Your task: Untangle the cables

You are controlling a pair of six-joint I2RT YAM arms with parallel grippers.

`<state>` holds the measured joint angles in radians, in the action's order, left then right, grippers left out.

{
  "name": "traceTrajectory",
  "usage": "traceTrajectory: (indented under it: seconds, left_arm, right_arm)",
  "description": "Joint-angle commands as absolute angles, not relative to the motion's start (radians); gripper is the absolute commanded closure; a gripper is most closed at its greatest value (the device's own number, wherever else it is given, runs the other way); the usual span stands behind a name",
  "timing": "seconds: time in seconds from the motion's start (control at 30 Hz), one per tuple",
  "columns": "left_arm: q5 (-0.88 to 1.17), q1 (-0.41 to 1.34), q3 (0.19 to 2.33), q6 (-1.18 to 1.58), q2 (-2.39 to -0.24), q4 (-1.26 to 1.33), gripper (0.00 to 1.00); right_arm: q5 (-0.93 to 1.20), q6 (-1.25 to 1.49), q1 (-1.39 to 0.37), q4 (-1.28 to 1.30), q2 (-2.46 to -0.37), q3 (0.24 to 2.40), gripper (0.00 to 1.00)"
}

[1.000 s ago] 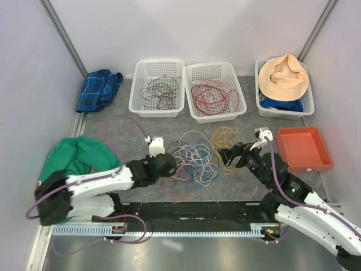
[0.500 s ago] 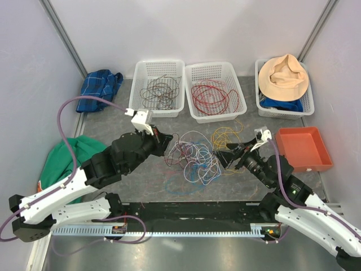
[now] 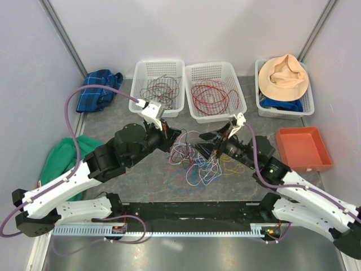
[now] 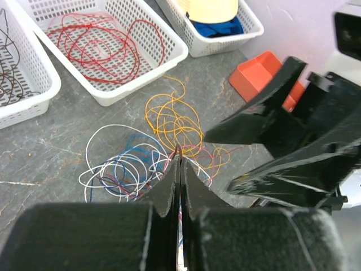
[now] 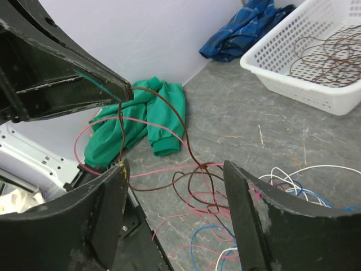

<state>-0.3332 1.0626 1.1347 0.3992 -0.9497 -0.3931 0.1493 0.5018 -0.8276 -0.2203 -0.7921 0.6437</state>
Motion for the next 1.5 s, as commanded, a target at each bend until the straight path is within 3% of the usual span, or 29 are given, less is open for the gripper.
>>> traceTrajectory:
  seconds: [0.0,0.27,0.37,0.5,0.57,0.6,0.67,0.73,0.97,1.13,1.27,1.47]
  left_arm:
    - [-0.302,1.066,1.18,0.344,-0.968,-0.368,0.98]
    - [-0.285,1.066,1.183,0.353,-0.971,-0.367,0.98]
    - [-0.278,1.066,1.183,0.357,-0.969,-0.367,0.98]
    - [-0.29,1.066,1.164,0.36,-0.951,-0.367,0.98]
    - [-0.307,1.068,1.149,0.364,-0.937,-0.371,0.98]
    - [-0.319,1.068,1.144,0.373,-0.93,-0.374,0.74]
    - [-0.397,1.068,1.123,0.391,-0.899,-0.385,0.46]
    - [-0.457,1.066,1.085,0.419,-0.868,-0.388,0.01]
    - [-0.638,1.066,0.922,0.457,-0.649,-0.313,0.0]
    - [-0.393,1.068,0.689,0.347,-0.568,0.098,0.01]
    - [-0.178,1.066,0.568,0.357,-0.626,0.355,0.01]
    - [-0.14,1.068,0.494,0.365,-0.764,0.629,0.0]
  right_arm:
    - [0.227,0.486,-0.83,-0.382,-0.888,0.703,0.33]
    - [0.215,0.479,-0.836,-0.472,-0.999,0.735,0.54]
    - [0.196,0.477,-0.836,-0.482,-1.023,0.747,0.69]
    - [0.143,0.448,-0.838,-0.425,-0.997,0.762,0.99]
    - [0.085,0.417,-0.838,-0.379,-0.973,0.791,1.0]
    - [0.062,0.404,-0.836,-0.321,-0.942,0.807,1.0]
    - [0.008,0.368,-0.836,-0.253,-0.913,0.868,1.0]
    - [-0.078,0.345,-0.836,-0.137,-0.888,0.923,1.0]
    - [-0.201,0.279,-0.836,0.101,-0.894,1.179,1.0]
    - [-0.172,0.307,-0.836,0.173,-0.939,1.287,1.0]
    - [-0.109,0.356,-0.836,0.198,-0.975,1.363,1.0]
    - [-0.035,0.417,-0.836,0.232,-0.999,1.416,1.0]
